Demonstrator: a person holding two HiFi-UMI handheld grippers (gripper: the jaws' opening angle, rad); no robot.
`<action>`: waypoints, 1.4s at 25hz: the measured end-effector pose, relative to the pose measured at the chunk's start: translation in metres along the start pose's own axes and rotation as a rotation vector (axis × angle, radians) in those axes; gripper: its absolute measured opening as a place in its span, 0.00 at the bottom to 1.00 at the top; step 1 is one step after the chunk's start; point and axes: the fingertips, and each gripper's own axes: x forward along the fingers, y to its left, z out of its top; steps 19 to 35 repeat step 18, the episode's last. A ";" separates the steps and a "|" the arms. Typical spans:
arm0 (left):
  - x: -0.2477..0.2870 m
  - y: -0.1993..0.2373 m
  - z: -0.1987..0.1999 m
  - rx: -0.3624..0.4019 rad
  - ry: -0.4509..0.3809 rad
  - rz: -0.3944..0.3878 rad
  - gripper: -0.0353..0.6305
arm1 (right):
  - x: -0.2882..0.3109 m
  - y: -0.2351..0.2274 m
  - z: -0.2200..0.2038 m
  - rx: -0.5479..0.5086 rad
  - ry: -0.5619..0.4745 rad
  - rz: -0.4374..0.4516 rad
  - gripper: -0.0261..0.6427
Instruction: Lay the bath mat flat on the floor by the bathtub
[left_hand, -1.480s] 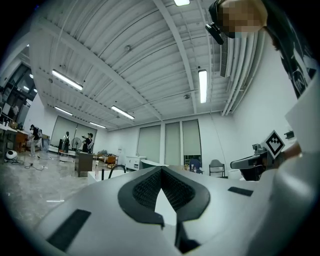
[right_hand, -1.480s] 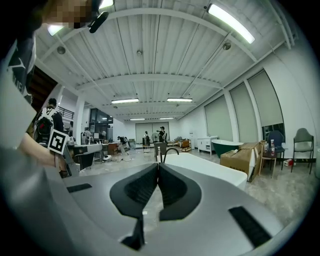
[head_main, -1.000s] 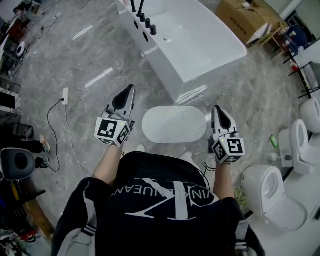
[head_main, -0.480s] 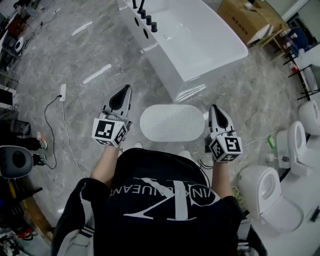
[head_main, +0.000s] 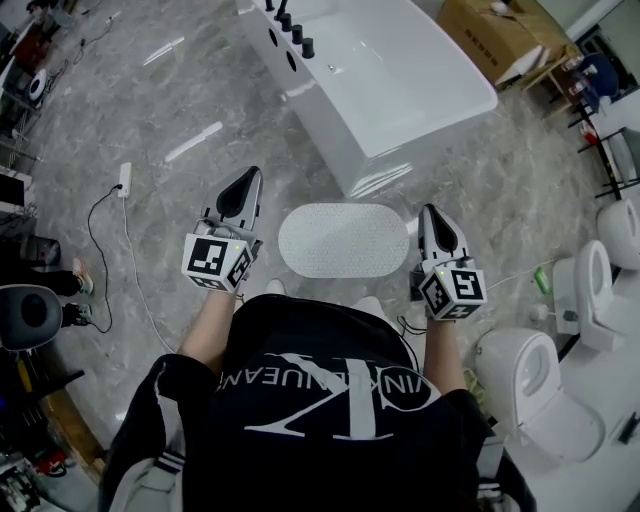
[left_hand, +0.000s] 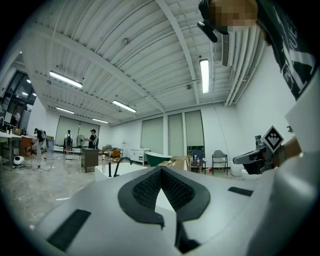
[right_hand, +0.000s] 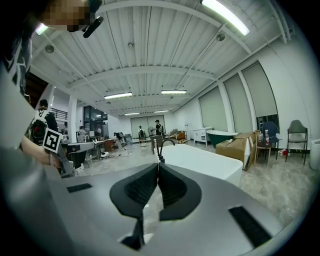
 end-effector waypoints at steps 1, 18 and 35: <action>0.001 -0.001 -0.001 0.002 0.002 -0.003 0.07 | 0.000 -0.001 -0.001 0.001 0.001 -0.001 0.08; -0.002 -0.005 -0.003 0.011 0.005 -0.021 0.07 | -0.014 0.002 -0.019 0.033 0.013 -0.022 0.08; -0.002 -0.005 -0.003 0.011 0.005 -0.021 0.07 | -0.014 0.002 -0.019 0.033 0.013 -0.022 0.08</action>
